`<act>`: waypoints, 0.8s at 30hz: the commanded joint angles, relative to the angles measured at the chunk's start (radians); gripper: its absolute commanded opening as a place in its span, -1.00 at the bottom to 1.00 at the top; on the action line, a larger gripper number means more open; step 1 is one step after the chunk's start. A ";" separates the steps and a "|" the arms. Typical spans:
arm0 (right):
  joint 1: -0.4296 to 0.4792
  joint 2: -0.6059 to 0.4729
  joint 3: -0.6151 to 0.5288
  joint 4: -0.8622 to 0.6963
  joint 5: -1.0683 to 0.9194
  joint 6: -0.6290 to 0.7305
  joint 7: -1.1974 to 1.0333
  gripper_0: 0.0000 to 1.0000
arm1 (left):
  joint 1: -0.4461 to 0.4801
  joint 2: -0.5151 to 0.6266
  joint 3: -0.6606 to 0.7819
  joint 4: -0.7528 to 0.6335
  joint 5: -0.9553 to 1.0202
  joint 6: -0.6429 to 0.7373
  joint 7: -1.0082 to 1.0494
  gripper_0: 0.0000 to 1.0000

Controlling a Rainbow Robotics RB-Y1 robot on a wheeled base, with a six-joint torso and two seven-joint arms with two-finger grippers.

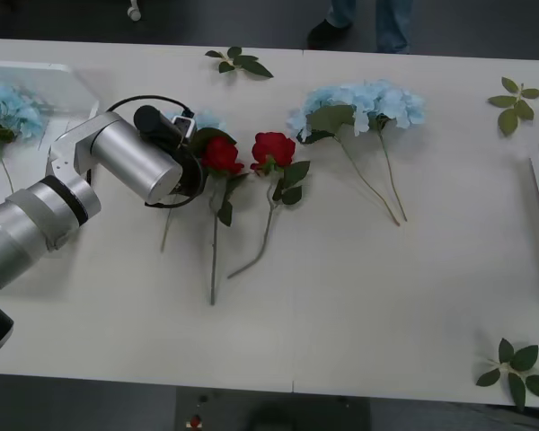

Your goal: Put the red flowers into the right box and the blue flowers into the left box

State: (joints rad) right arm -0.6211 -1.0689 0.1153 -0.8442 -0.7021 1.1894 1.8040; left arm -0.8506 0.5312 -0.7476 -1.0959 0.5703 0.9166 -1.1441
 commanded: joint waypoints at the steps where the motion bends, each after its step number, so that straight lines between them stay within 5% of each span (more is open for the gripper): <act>1: -0.012 -0.043 -0.011 -0.072 -0.034 0.047 0.031 0.86 | -0.048 0.027 0.039 -0.053 0.010 0.068 0.001 -1.00; 15: -0.012 -0.198 -0.095 -0.447 -0.352 0.435 0.044 0.86 | -0.044 0.147 0.287 -0.217 0.183 0.332 -0.201 -1.00; 24: 0.038 -0.184 -0.048 -0.737 -0.542 0.315 -0.173 0.86 | -0.019 0.225 0.511 -0.288 0.132 0.536 -0.214 -1.00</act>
State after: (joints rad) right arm -0.5948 -1.2433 0.0479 -1.5380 -1.2229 1.5336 1.7832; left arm -0.8520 0.6877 -0.2895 -1.3139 0.7113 1.4130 -1.3186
